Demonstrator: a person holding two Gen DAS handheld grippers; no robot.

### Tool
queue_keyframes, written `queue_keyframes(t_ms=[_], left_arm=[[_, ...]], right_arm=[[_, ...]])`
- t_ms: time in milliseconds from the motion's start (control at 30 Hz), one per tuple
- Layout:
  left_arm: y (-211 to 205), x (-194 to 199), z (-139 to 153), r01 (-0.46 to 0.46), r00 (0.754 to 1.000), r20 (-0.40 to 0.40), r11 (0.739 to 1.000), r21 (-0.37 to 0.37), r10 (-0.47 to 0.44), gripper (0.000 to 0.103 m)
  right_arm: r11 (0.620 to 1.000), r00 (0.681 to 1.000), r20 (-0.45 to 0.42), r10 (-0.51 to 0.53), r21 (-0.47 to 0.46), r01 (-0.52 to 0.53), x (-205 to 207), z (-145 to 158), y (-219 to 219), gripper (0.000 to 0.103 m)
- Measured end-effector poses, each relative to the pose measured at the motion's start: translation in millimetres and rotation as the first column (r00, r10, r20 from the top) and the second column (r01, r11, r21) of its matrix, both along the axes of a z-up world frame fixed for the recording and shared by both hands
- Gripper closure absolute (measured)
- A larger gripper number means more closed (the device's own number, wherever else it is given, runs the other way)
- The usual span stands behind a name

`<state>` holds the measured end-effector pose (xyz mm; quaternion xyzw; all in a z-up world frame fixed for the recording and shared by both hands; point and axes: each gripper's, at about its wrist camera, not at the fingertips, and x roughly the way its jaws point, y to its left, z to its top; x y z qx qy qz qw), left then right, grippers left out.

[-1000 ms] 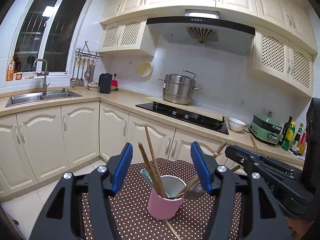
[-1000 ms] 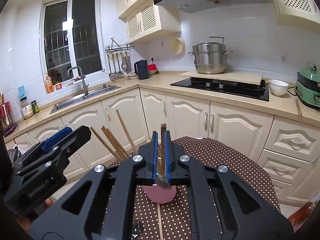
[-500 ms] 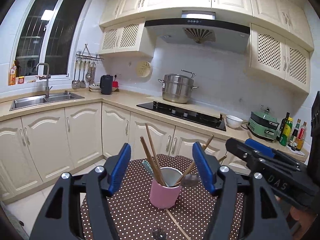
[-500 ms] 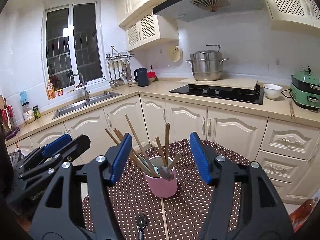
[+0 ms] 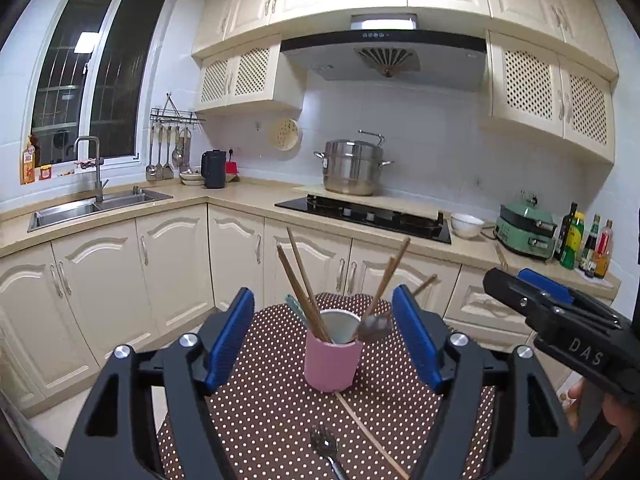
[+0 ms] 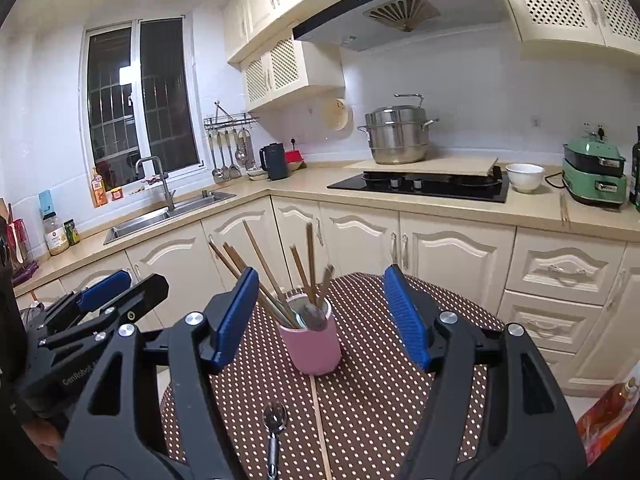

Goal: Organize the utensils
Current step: 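Move both open tools back down toward the fork and last chopstick, then grasp the black-handled fork with the left tool while the right tool grasps the last chopstick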

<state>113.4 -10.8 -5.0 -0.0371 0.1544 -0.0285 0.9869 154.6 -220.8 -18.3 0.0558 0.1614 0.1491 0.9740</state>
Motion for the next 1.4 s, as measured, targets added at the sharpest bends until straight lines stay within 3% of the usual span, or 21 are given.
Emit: queue_keyframes(t_ms=[333,467,600,733,867,1133,1267,1400], left_arm=[[-23.8,6.3,-40.6,0.035,0.991,-0.127,0.998,0.057,-0.027,0.033],[-29.4,17.4,-61.9,0.051,0.973,-0.226,0.997,0.063,-0.035,0.033],[-31.4,36.3,-91.6,0.081,0.923,-0.382,0.995,0.052,-0.055,0.033],[-31.2,56.6,-124.7,0.128,0.836,-0.54,0.992,0.013,-0.101,0.033],[-30.0,69.6,-151.6,0.127,0.781,-0.617,0.992,0.006,-0.096,0.033],[-33.6,89.1,-186.3,0.112,0.712,-0.696,0.994,-0.02,-0.094,0.034],[-31.7,101.4,-201.4,0.104,0.67,-0.735,0.993,-0.047,-0.105,0.051],[-30.9,107.2,-204.3,0.101,0.673,-0.734,0.994,-0.035,-0.094,0.056]], right_arm=[[1.0,0.996,-0.084,-0.002,0.013,0.003,-1.8,-33.9,-18.4,0.037],[1.0,0.992,-0.127,-0.007,0.013,0.009,0.8,-50.2,-23.9,0.037],[1.0,0.985,-0.174,-0.008,0.011,0.01,6.8,-67.5,-26.0,0.037],[1.0,0.966,-0.26,-0.003,-0.013,0.0,19.1,-89.5,-26.6,0.035],[1.0,0.947,-0.322,-0.003,-0.027,-0.006,27.8,-106.2,-30.0,0.035],[0.999,0.903,-0.43,0.004,-0.04,-0.024,41.6,-138.1,-34.4,0.035],[0.998,0.889,-0.457,0.012,-0.049,-0.038,44.5,-146.1,-33.5,0.035],[0.998,0.881,-0.473,0.014,-0.049,-0.042,47.4,-150.6,-35.3,0.035]])
